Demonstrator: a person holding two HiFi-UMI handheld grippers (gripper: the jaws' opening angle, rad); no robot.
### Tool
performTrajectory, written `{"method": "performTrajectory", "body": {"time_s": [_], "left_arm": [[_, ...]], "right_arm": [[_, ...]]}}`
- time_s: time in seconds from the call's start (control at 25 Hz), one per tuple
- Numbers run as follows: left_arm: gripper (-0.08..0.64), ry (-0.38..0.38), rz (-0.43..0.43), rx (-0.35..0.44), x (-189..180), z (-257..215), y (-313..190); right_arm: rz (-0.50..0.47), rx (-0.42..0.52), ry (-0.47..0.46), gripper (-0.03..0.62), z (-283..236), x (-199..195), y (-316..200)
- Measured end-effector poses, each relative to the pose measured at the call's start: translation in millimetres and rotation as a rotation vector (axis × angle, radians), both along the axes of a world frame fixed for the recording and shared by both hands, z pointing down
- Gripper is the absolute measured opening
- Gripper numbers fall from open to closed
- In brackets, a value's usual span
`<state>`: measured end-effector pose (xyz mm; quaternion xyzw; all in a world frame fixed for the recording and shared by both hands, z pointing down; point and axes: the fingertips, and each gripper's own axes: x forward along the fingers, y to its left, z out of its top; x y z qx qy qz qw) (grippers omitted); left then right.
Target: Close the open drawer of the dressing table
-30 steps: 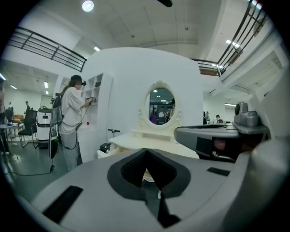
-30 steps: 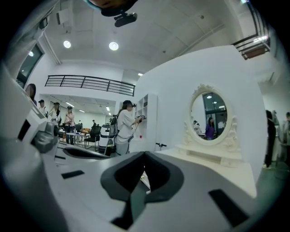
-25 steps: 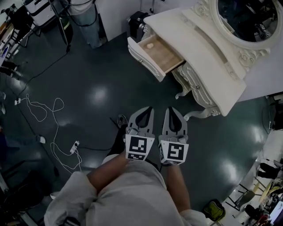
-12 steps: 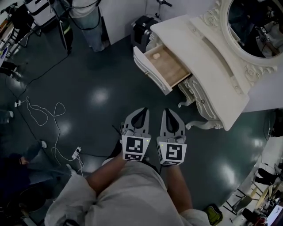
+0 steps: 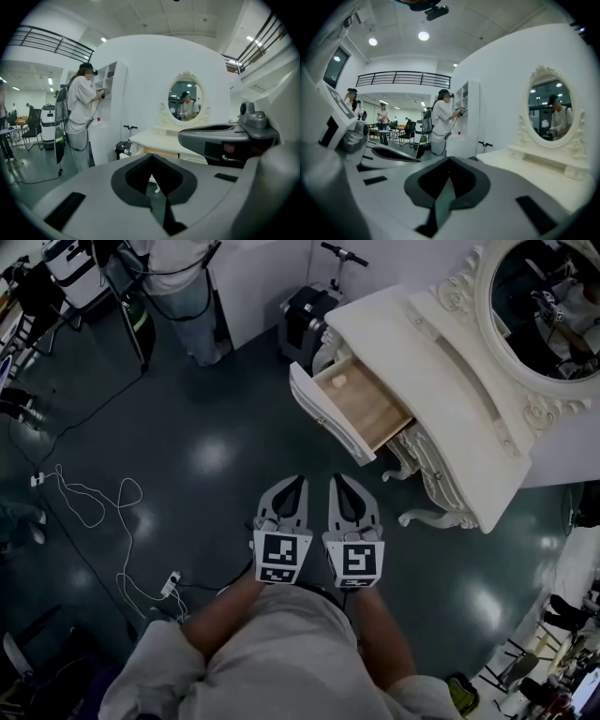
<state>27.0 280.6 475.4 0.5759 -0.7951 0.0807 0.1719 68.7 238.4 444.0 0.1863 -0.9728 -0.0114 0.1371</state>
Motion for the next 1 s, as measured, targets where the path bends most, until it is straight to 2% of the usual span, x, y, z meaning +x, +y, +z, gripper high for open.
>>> {"method": "performTrajectory", "body": {"time_s": [0.2,0.32,0.52,0.8,1.0], "left_arm": [[0.006,0.014,0.056,-0.061,-32.1,23.3,1.0],[0.006,0.016,0.071,-0.064,-48.7,25.2,-2.5],[0.006,0.024,0.103,-0.068,-63.9,25.7,-13.6],[0.006,0.019,0.147,-0.085,-86.4,31.9,-33.3],[0.006,0.020,0.225,-0.115,-102.6,42.3,-70.7]], "right_arm": [[-0.022,-0.025,0.070,0.015,24.6,-33.0,3.7],[-0.026,-0.067,0.091,0.015,33.6,-43.6,4.4],[-0.031,-0.079,0.143,0.015,41.8,-48.3,-3.9],[-0.005,-0.137,0.123,0.015,44.4,-69.4,-27.4],[0.065,-0.164,0.100,0.015,50.1,-82.3,-61.1]]}}
